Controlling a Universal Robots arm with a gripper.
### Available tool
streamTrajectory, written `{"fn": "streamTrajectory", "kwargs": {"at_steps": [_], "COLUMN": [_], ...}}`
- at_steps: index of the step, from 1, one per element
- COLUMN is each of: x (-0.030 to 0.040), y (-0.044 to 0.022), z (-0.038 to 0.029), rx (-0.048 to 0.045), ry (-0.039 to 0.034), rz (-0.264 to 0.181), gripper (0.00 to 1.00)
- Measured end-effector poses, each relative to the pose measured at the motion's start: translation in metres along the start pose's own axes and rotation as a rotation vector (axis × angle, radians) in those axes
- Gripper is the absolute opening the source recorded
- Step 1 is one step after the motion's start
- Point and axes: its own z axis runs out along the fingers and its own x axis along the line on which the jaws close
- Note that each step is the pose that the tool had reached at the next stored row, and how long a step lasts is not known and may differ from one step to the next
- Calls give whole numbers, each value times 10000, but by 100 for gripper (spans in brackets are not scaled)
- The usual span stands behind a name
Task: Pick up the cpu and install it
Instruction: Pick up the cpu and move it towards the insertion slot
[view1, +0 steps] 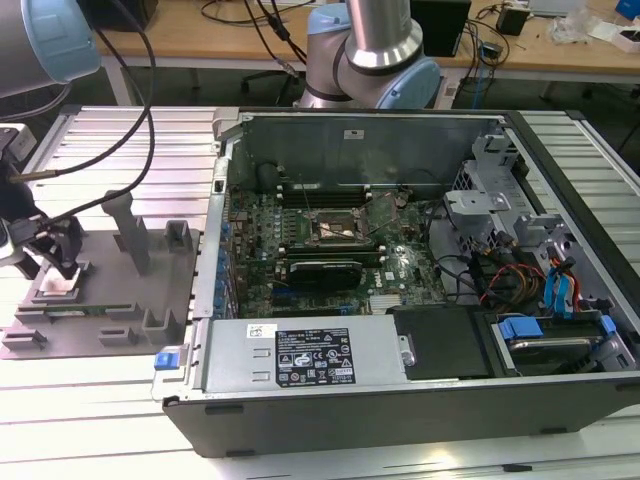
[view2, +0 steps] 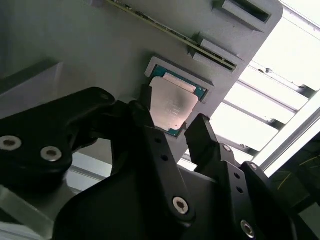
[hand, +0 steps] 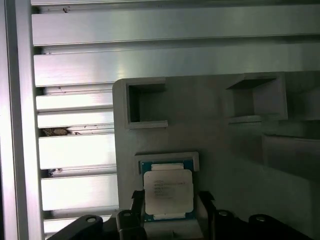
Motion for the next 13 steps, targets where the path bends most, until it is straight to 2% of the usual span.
{"fn": "streamTrajectory", "kwargs": {"at_steps": [1,2,5,9,13], "x": [0,0,0,3,4], "y": [0,0,1,-1,-1], "z": [0,0,10,87,119], "rx": [0,0,-3,0,1], "ry": [0,0,-5,0,2], "rz": [0,0,0,0,0], "gripper": [54,60,60,60,60]}}
